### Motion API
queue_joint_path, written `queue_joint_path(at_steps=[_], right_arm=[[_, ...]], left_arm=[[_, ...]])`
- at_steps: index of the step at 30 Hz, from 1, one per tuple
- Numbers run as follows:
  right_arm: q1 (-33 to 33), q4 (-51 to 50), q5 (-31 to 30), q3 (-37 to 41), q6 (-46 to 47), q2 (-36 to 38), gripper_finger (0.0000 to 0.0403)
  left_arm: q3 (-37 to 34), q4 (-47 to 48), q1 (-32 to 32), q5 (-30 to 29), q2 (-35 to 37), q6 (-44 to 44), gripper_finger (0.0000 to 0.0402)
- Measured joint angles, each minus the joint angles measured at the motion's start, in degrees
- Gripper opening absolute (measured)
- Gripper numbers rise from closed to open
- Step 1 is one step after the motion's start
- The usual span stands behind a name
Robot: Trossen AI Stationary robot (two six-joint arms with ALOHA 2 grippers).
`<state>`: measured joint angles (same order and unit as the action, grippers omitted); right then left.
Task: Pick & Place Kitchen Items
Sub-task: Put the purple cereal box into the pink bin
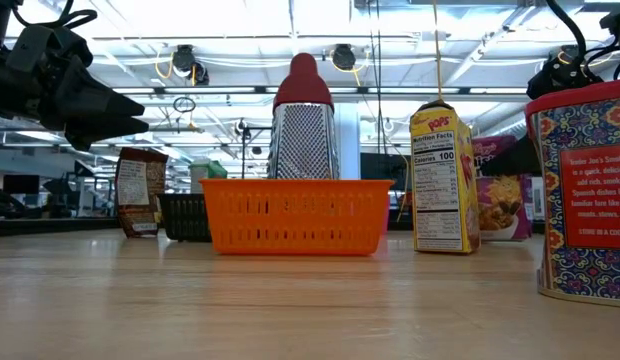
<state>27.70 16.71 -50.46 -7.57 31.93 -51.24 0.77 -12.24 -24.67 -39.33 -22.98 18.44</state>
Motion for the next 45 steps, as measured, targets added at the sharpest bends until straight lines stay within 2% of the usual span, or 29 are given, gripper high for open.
queue_joint_path(at_steps=[5,11,17,22,29,35,41,45], right_arm=[[0.00,3.24,0.00,0.02,-3.06,0.00,0.0054],[-0.19,13.61,-0.07,0.02,-12.98,0.14,0.0055],[-4.41,24.58,0.26,0.02,-23.03,1.37,0.0054],[-11.16,26.16,7.60,-1.47,-26.88,2.62,0.0054],[-21.85,16.62,16.54,-8.66,-26.96,1.63,0.0054],[-31.12,14.31,24.17,-14.35,-29.89,-0.23,0.0054],[-39.54,14.80,27.91,-18.25,-30.10,-6.14,0.0054],[-44.26,17.45,34.17,-21.16,-30.28,-11.69,0.0054]], left_arm=[[0.01,-0.01,0.01,0.00,0.00,0.00,0.0209],[0.00,0.00,0.00,0.00,0.00,0.00,0.0209],[-0.01,0.01,0.01,0.02,0.00,0.00,0.0209],[-0.01,-0.01,0.01,0.02,0.00,-0.05,0.0209],[0.01,-0.01,0.01,0.00,0.00,-0.04,0.0209],[-0.01,-0.01,0.01,0.00,0.02,-0.04,0.0209],[-0.01,-0.67,0.01,0.00,0.00,-0.14,0.0209],[0.01,-2.36,0.01,-0.02,0.00,-0.28,0.0209]])
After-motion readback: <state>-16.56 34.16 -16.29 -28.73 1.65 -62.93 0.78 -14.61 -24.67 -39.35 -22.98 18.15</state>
